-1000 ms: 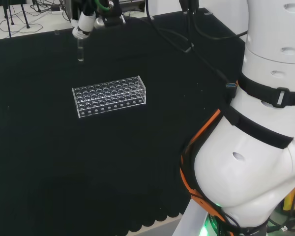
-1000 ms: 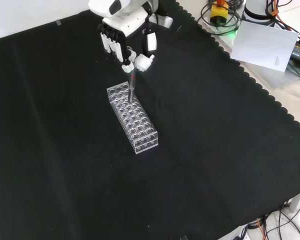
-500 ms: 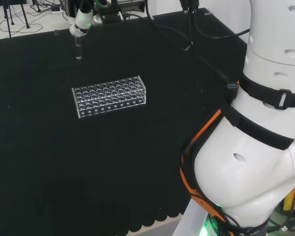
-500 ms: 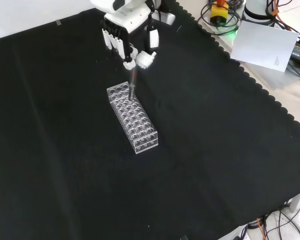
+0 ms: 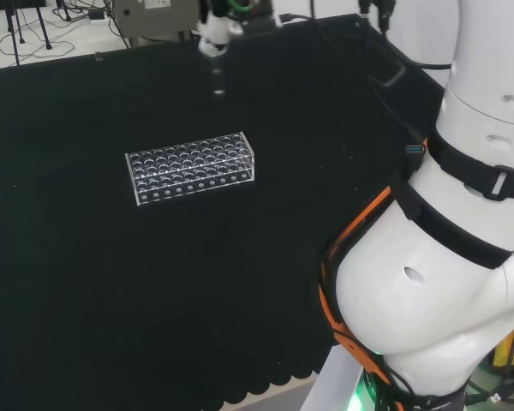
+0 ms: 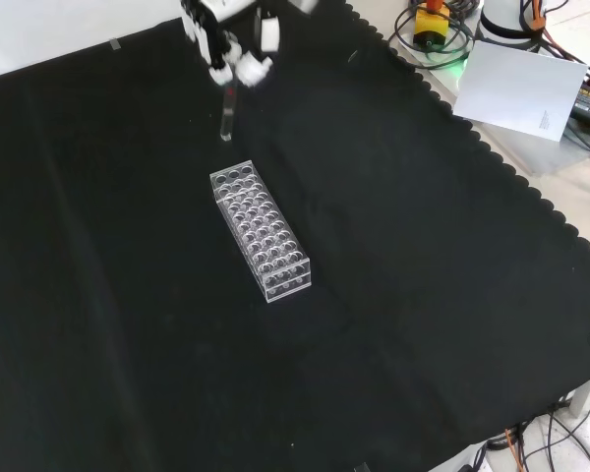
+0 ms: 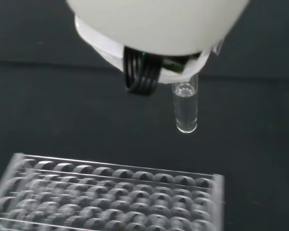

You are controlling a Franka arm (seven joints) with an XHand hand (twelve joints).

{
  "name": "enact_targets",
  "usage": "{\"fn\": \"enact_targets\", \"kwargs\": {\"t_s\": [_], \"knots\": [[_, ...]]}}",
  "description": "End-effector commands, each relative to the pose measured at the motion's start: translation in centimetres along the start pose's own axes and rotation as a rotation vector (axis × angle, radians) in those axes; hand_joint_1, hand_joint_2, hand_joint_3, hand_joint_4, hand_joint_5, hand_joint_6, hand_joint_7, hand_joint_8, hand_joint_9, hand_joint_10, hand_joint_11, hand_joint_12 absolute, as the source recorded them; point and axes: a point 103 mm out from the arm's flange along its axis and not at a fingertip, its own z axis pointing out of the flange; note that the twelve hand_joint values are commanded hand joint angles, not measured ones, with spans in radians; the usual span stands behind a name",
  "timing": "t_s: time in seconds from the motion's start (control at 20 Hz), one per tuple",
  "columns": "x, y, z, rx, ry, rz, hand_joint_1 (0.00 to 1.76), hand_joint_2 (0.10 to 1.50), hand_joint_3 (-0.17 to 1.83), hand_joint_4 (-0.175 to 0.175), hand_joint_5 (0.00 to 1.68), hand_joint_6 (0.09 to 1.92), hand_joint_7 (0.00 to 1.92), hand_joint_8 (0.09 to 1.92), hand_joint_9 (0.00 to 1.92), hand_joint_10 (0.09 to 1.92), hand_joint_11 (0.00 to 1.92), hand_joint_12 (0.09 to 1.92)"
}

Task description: Shake the test tube.

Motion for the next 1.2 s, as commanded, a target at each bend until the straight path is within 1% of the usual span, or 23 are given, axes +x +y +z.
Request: {"fn": "enact_targets", "kwargs": {"t_s": [0.05,0.15,0.25,0.35,0.45,0.55,0.8,1.2], "knots": [[-8.7,-3.6,-0.2,0.021,-0.034,0.200,1.25,0.52,0.76,-0.175,1.54,0.20,1.77,0.44,1.64,0.73,1.40,1.02],[-9.8,-4.0,-0.5,0.019,-0.037,0.224,1.25,0.52,0.76,-0.175,1.54,0.19,1.77,0.44,1.64,0.73,1.40,1.02],[-10.3,-4.0,-0.8,0.014,-0.031,0.234,1.25,0.52,0.76,-0.175,1.54,0.19,1.77,0.43,1.64,0.73,1.40,1.02],[-10.0,-3.8,-1.1,0.005,-0.021,0.226,1.25,0.52,0.76,-0.175,1.54,0.19,1.77,0.43,1.64,0.73,1.40,1.02],[-8.8,-3.2,-1.4,-0.003,-0.005,0.199,1.25,0.52,0.76,-0.175,1.54,0.19,1.78,0.43,1.64,0.73,1.40,1.02],[-7.3,-2.4,-1.6,-0.012,0.012,0.166,1.25,0.52,0.76,-0.175,1.54,0.19,1.78,0.43,1.64,0.73,1.40,1.02],[-2.1,-0.2,-2.1,-0.027,0.046,0.057,1.25,0.52,0.76,-0.175,1.54,0.18,1.78,0.43,1.64,0.73,1.40,1.02],[7.9,2.6,-2.6,-0.040,0.085,-0.140,1.25,0.52,0.76,-0.175,1.55,0.18,1.78,0.43,1.64,0.73,1.40,1.01]]}}
